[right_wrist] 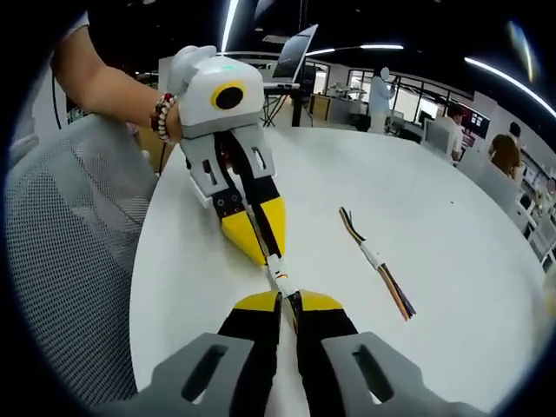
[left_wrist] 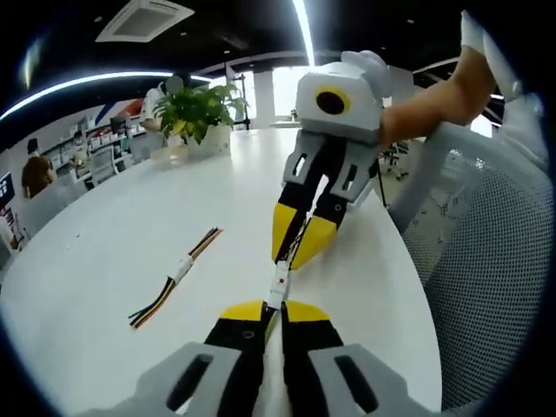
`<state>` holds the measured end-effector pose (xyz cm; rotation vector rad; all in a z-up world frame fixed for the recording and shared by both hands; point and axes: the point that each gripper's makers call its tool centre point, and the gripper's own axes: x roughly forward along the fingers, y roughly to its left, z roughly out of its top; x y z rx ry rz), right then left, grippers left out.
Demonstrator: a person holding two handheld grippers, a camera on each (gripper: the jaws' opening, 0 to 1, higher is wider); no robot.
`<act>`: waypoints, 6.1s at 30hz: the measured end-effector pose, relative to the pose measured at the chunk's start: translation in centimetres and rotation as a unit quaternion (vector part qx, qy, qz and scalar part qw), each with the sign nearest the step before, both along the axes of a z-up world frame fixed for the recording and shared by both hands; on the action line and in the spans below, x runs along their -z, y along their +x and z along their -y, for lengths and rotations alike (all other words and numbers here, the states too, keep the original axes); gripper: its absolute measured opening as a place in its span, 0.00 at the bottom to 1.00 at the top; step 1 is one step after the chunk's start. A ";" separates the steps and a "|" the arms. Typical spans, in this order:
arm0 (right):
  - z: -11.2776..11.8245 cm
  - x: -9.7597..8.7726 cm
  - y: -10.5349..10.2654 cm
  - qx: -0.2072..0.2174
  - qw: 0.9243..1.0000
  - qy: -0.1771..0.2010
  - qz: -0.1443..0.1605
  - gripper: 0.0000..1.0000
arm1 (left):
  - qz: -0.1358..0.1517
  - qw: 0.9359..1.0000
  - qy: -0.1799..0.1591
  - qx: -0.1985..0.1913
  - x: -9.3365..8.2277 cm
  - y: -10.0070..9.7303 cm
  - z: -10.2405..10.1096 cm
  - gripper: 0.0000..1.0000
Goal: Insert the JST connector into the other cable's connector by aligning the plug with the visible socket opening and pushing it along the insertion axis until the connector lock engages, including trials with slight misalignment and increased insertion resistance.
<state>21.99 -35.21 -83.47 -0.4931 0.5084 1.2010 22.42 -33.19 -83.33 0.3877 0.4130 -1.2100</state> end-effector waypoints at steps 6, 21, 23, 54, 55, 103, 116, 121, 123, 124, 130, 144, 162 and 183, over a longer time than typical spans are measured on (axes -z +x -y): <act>-0.2 0.3 -0.2 -0.014 1.000 -0.019 0.018 0.04 | -0.011 1.000 -0.003 -0.003 0.2 -0.1 0.0 0.00; -0.6 0.3 -0.1 -0.020 0.999 -0.024 0.026 0.04 | -0.024 1.000 -0.014 -0.008 0.0 0.0 0.2 0.00; -0.6 0.3 -0.1 -0.019 0.999 -0.023 0.024 0.04 | -0.025 1.000 -0.015 -0.009 0.0 0.0 0.2 0.00; -0.6 0.1 -0.2 -0.007 1.000 0.001 0.008 0.03 | -0.023 1.000 -0.014 -0.007 -0.3 -0.1 0.3 0.00; -0.7 0.0 -0.2 -0.007 1.000 0.001 0.009 0.03 | -0.023 1.000 -0.015 -0.008 -0.4 0.0 0.3 0.00; -0.7 -0.1 6.9 0.010 0.998 0.061 0.012 0.04 | -0.033 0.997 -0.027 -0.062 -0.4 7.2 0.1 0.00; -0.6 0.8 7.3 0.014 0.998 0.055 0.007 0.04 | -0.046 0.996 -0.023 -0.071 0.2 7.5 0.1 0.06; -0.4 0.9 7.4 0.018 0.998 0.055 0.004 0.04 | -0.049 0.996 -0.009 -0.077 0.7 7.6 -0.3 0.09; -0.5 0.9 7.4 0.017 0.998 0.055 0.004 0.04 | -0.055 0.996 -0.007 -0.074 0.9 7.2 -0.3 0.08; -0.6 1.1 7.3 0.016 0.998 0.053 0.003 0.04 | -0.053 0.996 -0.004 -0.072 0.9 7.1 -0.3 0.08; -0.8 1.4 7.2 0.014 0.999 0.050 0.002 0.04 | -0.057 0.996 -0.002 -0.070 1.1 7.0 -0.4 0.08; -0.8 1.3 7.6 0.037 0.997 0.059 -0.019 0.12 | -0.059 0.996 0.001 -0.072 0.9 7.0 -0.5 0.08; 0.2 -2.9 7.7 0.064 0.994 0.090 -0.004 0.23 | -0.040 0.990 -0.048 -0.129 -4.3 7.1 -1.7 0.18; 3.7 -7.6 5.0 0.114 0.988 0.098 0.022 0.52 | -0.002 0.967 -0.100 -0.233 -10.5 4.8 -3.9 0.50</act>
